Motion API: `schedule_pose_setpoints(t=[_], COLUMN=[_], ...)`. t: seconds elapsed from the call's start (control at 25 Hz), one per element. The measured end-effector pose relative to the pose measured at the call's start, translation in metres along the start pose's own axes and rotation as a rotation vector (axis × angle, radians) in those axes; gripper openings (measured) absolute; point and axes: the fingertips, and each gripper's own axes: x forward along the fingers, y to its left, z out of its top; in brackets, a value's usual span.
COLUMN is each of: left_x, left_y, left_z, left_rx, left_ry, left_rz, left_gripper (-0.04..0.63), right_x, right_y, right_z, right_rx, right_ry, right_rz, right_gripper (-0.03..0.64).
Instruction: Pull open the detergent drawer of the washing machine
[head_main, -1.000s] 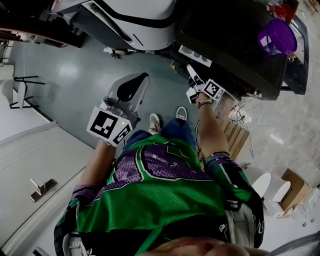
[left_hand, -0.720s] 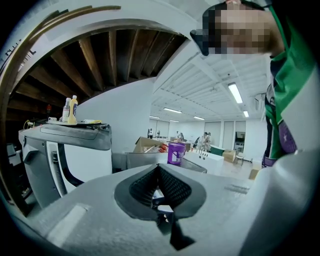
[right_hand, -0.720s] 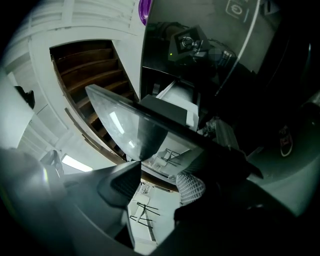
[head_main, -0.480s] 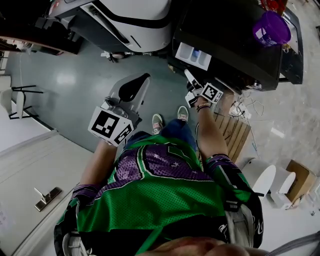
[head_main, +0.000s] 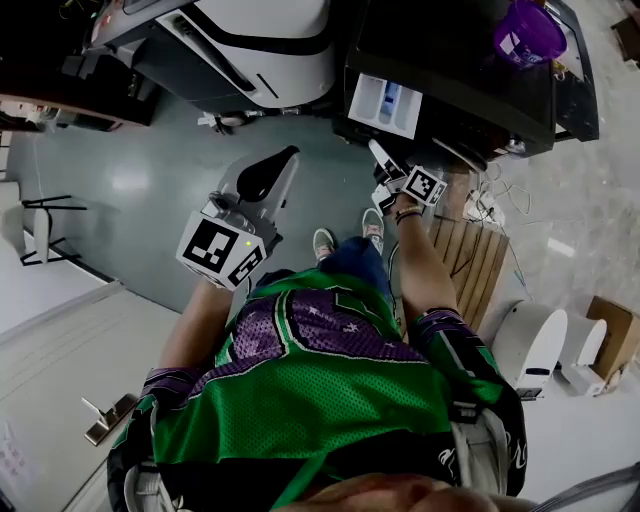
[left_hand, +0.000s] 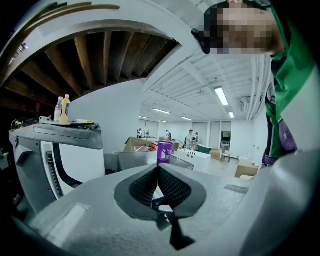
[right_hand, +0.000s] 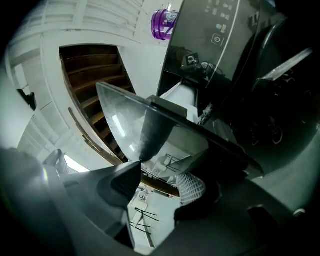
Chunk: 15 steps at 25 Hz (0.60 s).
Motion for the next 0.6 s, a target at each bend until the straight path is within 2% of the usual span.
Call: schedule_pose_setpoints(t=[0.32, 0.4, 0.6], left_x=[-0.015, -0.018, -0.026], left_y=[-0.003, -0.003, 0.0], left_z=[-0.001, -0.002, 0.002], left_rx=[0.008, 0.012, 0.001], left_ry=[-0.015, -0.018, -0.034], left_rz=[-0.027, -0.027, -0.017], left_gripper=[0.017, 0.017, 0.017], right_x=[-0.013, -0.011, -0.019], right_y=[0.007, 0.006, -0.009], right_z=[-0.013, -0.013, -0.026], right_rx=[0.034, 0.013, 0.011], right_ry=[-0.039, -0.038, -0.02], right_rz=[-0.03, -0.034, -0.123], right_gripper=[0.21, 0.212, 0.238])
